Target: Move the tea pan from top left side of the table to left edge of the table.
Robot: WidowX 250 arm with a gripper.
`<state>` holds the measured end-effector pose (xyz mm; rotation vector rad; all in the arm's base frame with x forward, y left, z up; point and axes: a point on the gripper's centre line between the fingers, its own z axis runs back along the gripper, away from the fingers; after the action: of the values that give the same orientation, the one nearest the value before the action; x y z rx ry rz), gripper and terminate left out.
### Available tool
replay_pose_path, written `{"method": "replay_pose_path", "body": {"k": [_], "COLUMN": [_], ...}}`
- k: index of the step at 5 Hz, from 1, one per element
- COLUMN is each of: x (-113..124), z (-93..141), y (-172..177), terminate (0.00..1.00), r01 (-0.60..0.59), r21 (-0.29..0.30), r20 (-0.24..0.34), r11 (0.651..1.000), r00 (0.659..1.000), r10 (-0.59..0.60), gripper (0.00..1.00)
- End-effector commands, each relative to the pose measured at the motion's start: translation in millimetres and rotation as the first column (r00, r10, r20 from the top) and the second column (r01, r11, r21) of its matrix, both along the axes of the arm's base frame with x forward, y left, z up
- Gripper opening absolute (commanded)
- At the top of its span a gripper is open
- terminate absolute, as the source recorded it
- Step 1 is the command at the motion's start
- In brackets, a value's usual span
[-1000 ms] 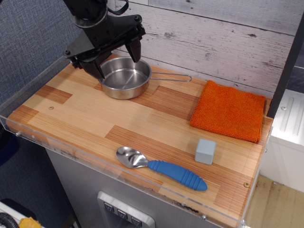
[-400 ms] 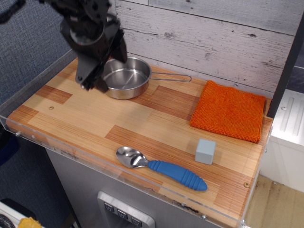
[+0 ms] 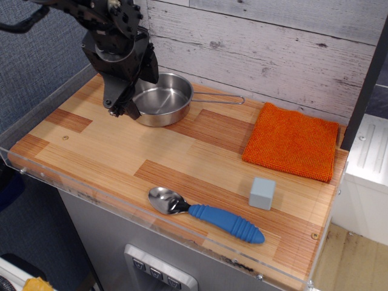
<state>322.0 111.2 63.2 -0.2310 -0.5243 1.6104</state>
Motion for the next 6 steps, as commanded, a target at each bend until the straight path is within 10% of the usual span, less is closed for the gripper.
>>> {"method": "replay_pose_path", "body": {"k": [1, 4, 5, 6], "x": [21, 22, 21, 18], "z": [-2, -16, -21, -23], "y": [13, 0, -1, -2], "terminate": [0.00, 0.00, 0.00, 0.00], "r01": [-0.020, 0.009, 0.035, 0.038], "r21": [0.002, -0.011, 0.007, 0.017], "r20": [-0.048, -0.167, -0.172, -0.186], "r11": [1.000, 1.000, 0.999, 0.999], "r00": [0.999, 0.986, 0.984, 0.982], "r10": [0.020, -0.011, -0.034, -0.035], "gripper": [1.00, 1.00, 0.00, 0.00]}}
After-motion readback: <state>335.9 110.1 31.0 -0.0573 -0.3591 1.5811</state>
